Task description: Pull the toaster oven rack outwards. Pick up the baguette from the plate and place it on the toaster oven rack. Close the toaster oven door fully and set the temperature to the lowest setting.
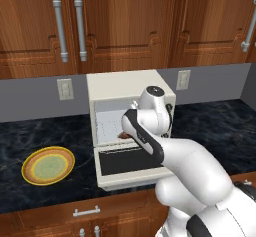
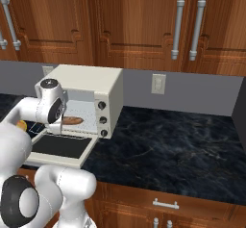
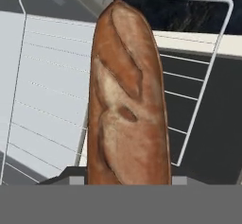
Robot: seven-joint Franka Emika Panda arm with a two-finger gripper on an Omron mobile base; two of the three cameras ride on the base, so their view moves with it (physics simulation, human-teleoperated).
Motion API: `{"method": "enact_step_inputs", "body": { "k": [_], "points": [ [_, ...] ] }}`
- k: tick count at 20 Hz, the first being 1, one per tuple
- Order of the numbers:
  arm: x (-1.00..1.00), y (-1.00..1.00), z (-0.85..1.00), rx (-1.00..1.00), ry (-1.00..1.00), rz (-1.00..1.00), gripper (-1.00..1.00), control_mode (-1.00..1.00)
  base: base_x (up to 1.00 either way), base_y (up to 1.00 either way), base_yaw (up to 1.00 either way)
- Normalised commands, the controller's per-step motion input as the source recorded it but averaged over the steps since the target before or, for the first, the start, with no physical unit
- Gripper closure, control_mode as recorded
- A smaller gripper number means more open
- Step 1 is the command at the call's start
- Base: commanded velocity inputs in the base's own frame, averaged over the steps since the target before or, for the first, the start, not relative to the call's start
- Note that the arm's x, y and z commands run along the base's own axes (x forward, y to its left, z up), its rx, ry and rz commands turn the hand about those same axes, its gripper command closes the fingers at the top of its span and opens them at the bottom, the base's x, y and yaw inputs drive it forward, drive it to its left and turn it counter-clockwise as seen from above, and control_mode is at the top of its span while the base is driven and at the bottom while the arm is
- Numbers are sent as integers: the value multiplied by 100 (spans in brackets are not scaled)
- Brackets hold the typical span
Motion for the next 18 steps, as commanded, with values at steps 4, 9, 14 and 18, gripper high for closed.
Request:
{"method": "enact_step_inputs", "body": {
  "k": [4, 9, 14, 18],
  "points": [
    [17, 0, -4, 0, 0, 0, 100, -100, 0, 0, 0],
    [19, 0, -14, 0, 0, 0, 100, -100, 0, 0, 0],
    [20, 0, -23, 0, 0, 0, 100, -100, 0, 0, 0],
    [24, 0, -24, 0, 0, 0, 100, -100, 0, 0, 0]
  ]
}}
